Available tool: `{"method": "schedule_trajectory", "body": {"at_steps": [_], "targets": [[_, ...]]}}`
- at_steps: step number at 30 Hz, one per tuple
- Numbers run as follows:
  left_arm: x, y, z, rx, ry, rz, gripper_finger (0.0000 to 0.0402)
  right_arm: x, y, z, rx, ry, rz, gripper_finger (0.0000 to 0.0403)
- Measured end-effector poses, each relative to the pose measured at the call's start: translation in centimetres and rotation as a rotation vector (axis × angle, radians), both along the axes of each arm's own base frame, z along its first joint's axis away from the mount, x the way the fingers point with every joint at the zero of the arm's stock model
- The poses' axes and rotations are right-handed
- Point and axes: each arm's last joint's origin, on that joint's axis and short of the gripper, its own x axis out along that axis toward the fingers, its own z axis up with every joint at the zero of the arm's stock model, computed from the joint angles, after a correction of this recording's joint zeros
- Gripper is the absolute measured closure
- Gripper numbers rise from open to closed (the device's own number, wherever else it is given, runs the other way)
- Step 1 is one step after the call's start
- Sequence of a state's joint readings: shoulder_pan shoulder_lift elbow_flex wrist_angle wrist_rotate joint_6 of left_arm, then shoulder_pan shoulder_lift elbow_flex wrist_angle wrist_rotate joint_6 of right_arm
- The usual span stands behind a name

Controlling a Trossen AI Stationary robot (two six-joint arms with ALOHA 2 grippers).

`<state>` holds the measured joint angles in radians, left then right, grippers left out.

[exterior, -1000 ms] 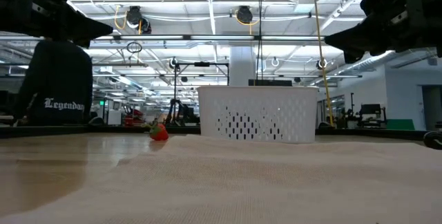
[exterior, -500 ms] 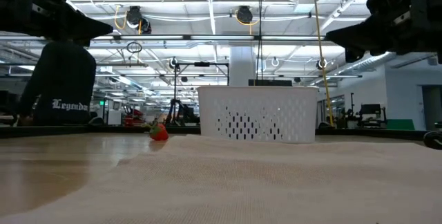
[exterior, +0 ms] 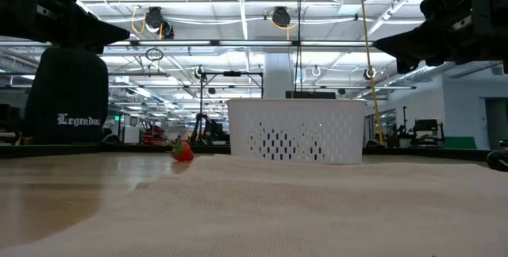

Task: Pick and placing Produce into tupperware
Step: Put the strawberry into the white bin

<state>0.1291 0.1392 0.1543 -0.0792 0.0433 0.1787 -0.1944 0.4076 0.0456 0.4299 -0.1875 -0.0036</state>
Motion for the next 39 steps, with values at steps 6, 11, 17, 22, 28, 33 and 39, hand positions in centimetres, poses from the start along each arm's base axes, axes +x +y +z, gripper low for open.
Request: {"method": "schedule_trajectory", "body": {"at_steps": [6, 11, 17, 22, 28, 33, 39], "targets": [[0.00, 0.00, -0.05, -0.001, 0.005, 0.000, 0.0369, 0.01, 0.00, -0.13, -0.007, 0.013, 0.000, 0.0403], [0.00, 0.00, -0.06, -0.005, 0.006, 0.001, 0.0369, 0.01, 0.00, -0.09, -0.017, 0.009, 0.000, 0.0403], [-0.02, 0.00, -0.26, -0.006, 0.026, 0.001, 0.0369, 0.01, 0.00, -0.09, -0.018, 0.009, 0.000, 0.0403], [-0.02, 0.00, -0.25, -0.004, 0.026, 0.001, 0.0369, 0.01, 0.00, -0.10, -0.024, 0.009, 0.000, 0.0403], [-0.02, 0.00, -0.25, -0.004, 0.025, 0.001, 0.0369, 0.01, 0.00, 0.04, -0.027, -0.005, 0.000, 0.0403], [-0.02, 0.00, -0.24, -0.004, 0.025, 0.001, 0.0369, 0.00, 0.00, 0.05, -0.035, -0.006, 0.000, 0.0403], [-0.02, 0.00, -0.23, -0.003, 0.023, 0.001, 0.0369, 0.01, 0.00, 0.05, -0.040, -0.005, -0.001, 0.0403]]}}
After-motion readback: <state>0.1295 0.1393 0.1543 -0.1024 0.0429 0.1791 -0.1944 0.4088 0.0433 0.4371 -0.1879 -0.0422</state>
